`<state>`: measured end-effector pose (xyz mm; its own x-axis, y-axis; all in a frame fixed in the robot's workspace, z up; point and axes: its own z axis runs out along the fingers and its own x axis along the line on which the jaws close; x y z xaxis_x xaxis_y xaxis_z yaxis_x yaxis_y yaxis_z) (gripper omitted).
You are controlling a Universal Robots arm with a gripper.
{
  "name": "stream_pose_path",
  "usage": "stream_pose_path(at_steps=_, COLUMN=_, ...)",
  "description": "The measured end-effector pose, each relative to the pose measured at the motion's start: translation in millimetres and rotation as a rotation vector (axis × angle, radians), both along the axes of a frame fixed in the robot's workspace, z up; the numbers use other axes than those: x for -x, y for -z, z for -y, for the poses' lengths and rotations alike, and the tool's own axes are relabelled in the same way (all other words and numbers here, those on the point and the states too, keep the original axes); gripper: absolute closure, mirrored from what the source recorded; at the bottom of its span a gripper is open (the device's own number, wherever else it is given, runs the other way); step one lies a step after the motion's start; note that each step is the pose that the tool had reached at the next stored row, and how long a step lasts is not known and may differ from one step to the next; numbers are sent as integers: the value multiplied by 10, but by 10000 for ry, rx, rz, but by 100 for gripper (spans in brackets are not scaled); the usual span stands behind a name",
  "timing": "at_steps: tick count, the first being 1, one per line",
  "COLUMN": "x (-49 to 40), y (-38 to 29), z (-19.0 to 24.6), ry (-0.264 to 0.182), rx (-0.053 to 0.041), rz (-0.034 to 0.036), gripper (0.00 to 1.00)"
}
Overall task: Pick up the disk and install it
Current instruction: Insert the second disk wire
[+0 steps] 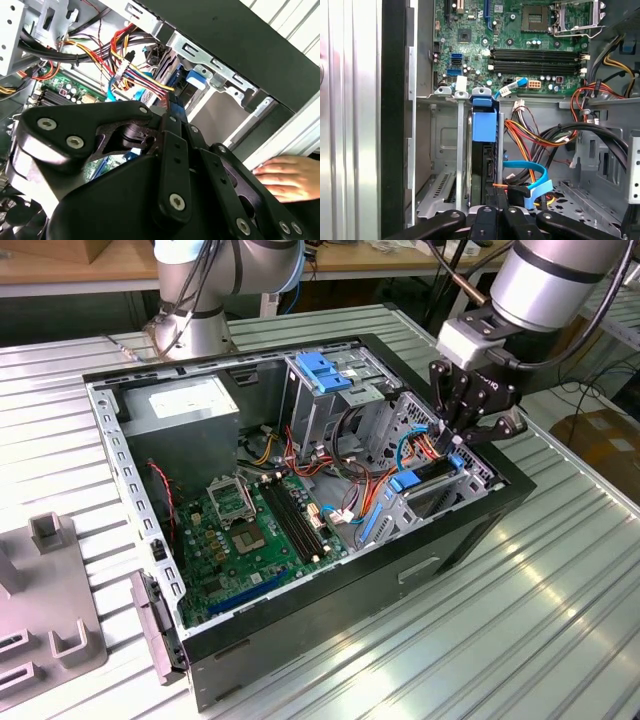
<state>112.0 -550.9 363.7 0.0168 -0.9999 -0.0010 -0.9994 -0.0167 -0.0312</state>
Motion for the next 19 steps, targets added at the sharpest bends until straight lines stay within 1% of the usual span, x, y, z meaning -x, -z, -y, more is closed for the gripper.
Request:
stream_pose_path(at_steps=1, x=-4, y=-56, z=0, ry=-2, rx=1, rz=-20, gripper=90)
stream_pose_path(at_steps=3, x=-5, y=-107, z=0, ry=0, rx=1, rz=-46, gripper=90)
stream_pose_path(at_steps=4, x=-5, y=-156, z=0, ry=1, rx=1, rz=-56, gripper=90)
stream_pose_path(at_steps=6, x=-7, y=-219, z=0, ry=0, rx=0, rz=-73, gripper=90)
stream_pose_path(at_steps=7, x=-8, y=-254, z=0, ry=0, rx=1, rz=-99, gripper=90)
stream_pose_path(at_steps=8, x=-7, y=-269, z=-3, ry=0, rx=2, rz=-123, gripper=90)
stream_pose_path(at_steps=11, x=-8, y=-280, z=-36, ry=-2, rx=1, rz=-223, gripper=90)
stream_pose_path(at_steps=12, x=-7, y=-285, z=-57, ry=-2, rx=0, rz=-256, gripper=90)
stream_pose_path(at_steps=13, x=-7, y=-299, z=-83, ry=-2, rx=2, rz=-273, gripper=90)
stream_pose_path(at_steps=15, x=-8, y=-334, z=-124, ry=-3, rx=13, rz=-284, gripper=90)
stream_pose_path(at_steps=19, x=-8, y=-334, z=-140, ry=-29, rx=28, rz=-286, gripper=90)
